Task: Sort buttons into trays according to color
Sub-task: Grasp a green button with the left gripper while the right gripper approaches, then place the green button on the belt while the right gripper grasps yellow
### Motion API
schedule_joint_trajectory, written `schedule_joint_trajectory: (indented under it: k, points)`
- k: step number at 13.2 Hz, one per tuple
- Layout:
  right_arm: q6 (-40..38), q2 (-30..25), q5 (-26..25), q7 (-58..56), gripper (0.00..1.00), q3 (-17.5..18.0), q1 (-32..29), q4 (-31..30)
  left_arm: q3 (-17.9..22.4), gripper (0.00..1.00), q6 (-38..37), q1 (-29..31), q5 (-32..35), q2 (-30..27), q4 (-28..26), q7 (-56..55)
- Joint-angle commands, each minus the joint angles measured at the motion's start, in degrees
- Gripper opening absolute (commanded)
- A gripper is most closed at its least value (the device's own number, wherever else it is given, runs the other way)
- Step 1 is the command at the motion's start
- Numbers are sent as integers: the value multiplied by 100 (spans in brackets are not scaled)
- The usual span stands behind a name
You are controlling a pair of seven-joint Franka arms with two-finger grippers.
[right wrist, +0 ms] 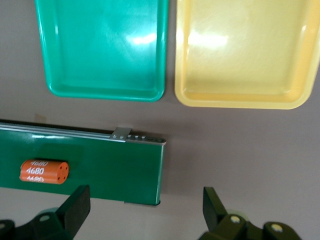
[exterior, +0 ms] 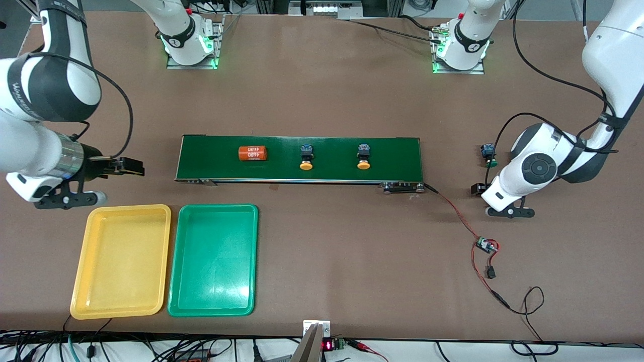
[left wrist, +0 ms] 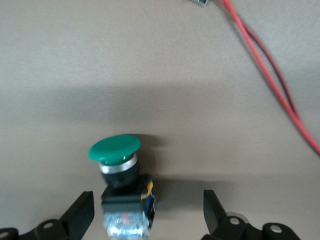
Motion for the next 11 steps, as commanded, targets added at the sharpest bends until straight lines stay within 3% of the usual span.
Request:
schedule_joint_trajectory:
  k: [1,2,4,5,7,9,11]
  points:
    - [-69,-155,124,173,100,51,373,-280,161,95,255,-11,233,-80,-126,65]
    - [-34,-208,151,583,100,51,497,-377,161,89,255,-11,225,-80,-135,57]
    - [124,-199,160,859,100,51,769,-404,161,55,229,-28,224,-80,-135,31]
    - [185,-182,160,973,100,51,901,-474,152,44,220,-20,224,-80,-135,39]
    - [422,-208,151,1000,100,51,1234,-781,143,27,202,-11,224,-124,-126,57]
    - [581,-182,151,1140,100,51,1630,-931,65,26,54,-2,207,-264,-65,126]
    - [722,-25,90,1796,100,42,2069,-949,-530,26,-507,146,94,-431,5,153]
